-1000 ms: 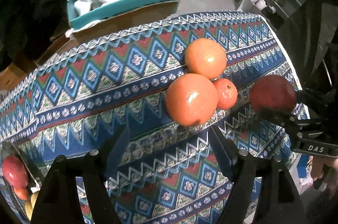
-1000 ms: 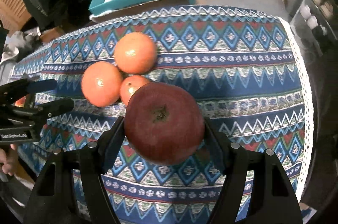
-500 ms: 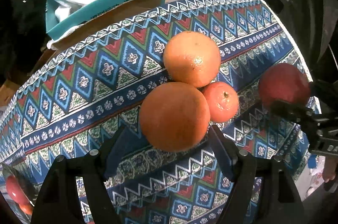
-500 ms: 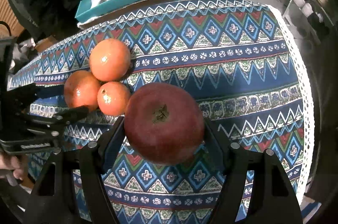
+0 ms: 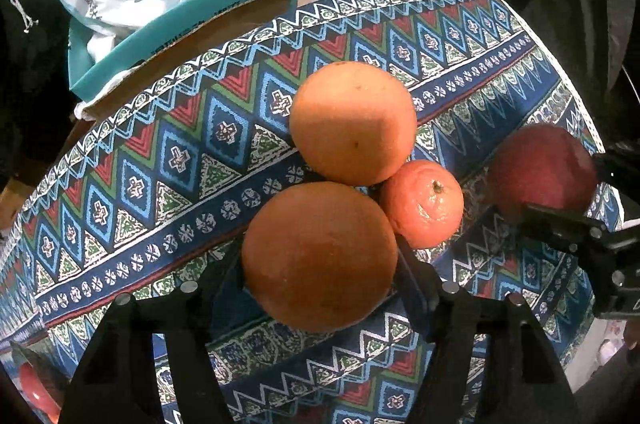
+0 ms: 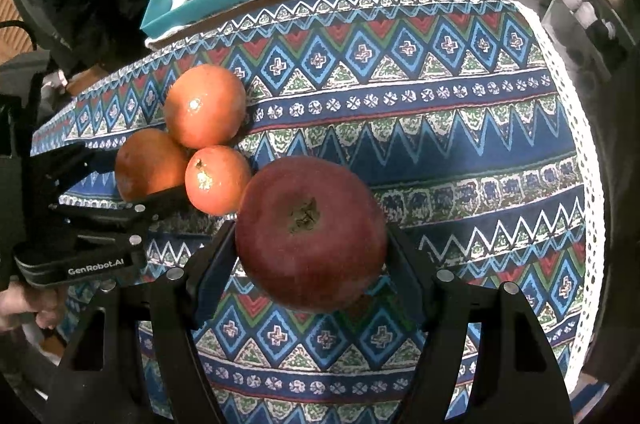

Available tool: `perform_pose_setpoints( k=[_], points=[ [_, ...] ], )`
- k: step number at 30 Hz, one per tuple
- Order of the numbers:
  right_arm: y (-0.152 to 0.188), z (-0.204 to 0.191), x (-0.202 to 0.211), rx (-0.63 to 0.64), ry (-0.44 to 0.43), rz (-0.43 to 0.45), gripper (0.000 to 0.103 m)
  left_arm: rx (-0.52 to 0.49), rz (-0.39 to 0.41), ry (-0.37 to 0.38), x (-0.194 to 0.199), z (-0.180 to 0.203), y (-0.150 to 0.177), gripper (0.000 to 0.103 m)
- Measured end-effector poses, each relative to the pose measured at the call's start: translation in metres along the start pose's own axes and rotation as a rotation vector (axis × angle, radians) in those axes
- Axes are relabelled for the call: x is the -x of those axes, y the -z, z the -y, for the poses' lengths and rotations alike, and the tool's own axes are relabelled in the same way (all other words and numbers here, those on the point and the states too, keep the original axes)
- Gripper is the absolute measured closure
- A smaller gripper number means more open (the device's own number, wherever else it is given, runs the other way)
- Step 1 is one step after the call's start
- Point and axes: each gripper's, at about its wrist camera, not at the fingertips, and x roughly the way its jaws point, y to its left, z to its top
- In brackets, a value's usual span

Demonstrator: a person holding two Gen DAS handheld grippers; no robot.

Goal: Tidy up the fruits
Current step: 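Lift the orange and red apple and carry them toward the glass bowl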

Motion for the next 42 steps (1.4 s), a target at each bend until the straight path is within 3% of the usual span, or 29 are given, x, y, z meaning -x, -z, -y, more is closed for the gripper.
perform_pose_setpoints(
  k=[15,42],
  points=[
    [-0.003,-0.015,0.018,0.037,-0.011,0.054,0.031,0.028,0.000,0.006,0.025,-0.002,0.024,0.034],
    [0.005,-0.085,0.093,0.171,-0.107,0.176,0.031,0.094,0.166,0.072,0.140,-0.025,0.060,0.034]
  ],
)
